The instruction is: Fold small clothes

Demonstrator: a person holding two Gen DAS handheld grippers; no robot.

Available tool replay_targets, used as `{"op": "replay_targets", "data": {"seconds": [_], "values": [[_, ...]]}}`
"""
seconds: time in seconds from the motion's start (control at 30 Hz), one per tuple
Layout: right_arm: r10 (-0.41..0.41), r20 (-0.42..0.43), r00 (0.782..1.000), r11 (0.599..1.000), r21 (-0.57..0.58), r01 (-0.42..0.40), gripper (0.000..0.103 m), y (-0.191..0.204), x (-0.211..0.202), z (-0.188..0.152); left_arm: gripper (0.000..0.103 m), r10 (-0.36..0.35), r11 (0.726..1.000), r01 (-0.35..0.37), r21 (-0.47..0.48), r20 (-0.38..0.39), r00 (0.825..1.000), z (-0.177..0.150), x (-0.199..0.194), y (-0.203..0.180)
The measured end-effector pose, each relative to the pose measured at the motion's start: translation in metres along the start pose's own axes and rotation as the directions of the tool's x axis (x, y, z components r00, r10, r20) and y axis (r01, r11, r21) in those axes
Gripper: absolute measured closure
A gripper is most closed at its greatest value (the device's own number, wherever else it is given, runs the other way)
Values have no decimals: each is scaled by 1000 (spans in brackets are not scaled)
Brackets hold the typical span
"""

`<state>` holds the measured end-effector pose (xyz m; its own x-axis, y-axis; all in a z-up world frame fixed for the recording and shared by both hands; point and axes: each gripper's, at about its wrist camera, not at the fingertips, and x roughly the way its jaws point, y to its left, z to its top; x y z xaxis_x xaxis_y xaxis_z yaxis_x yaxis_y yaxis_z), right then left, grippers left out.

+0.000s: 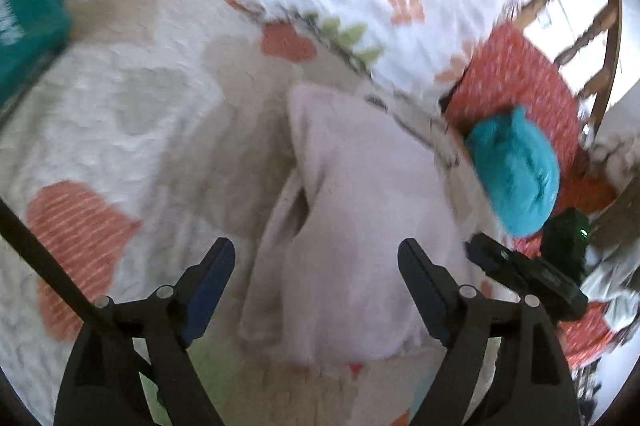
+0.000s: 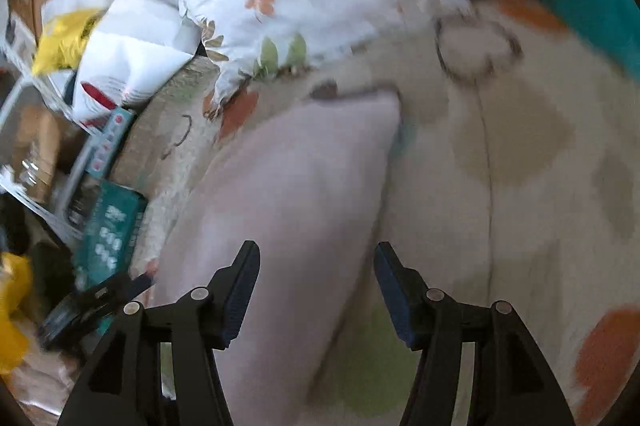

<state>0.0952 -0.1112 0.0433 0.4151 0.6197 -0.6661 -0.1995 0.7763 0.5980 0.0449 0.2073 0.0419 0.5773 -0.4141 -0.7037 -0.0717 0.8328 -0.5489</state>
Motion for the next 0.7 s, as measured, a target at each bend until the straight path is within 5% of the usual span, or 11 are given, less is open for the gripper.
{"op": "replay_targets", "data": {"seconds": [0.07,0.17,0.27,0.37,0.57,0.7], "values": [[81,-19,997,996,24,-80,39,4,15,-11,20,-6,1000,5,-17,-43,999,1,19,0],[84,-18,996,996,-1,-84,42,18,40,-22,21,-30,996,21,-86,-104,994,-5,41,4],[129,-36,991,991,36,-127,72,17,47,-16,54,-15,997,6,-79,-114,993,-16,42,-8],[150,-28,988,988,43,-148,76,10,26,-11,62,-23,997,14,-74,-111,994,-24,35,-29],[93,39,995,995,26,-94,77,-30,-49,-32,68,-79,996,83,18,-141,987,-54,32,-92],[-75,9,997,997,34,75,72,-64,-66,-54,60,23,996,-8,85,-167,986,-78,52,-106]]}}
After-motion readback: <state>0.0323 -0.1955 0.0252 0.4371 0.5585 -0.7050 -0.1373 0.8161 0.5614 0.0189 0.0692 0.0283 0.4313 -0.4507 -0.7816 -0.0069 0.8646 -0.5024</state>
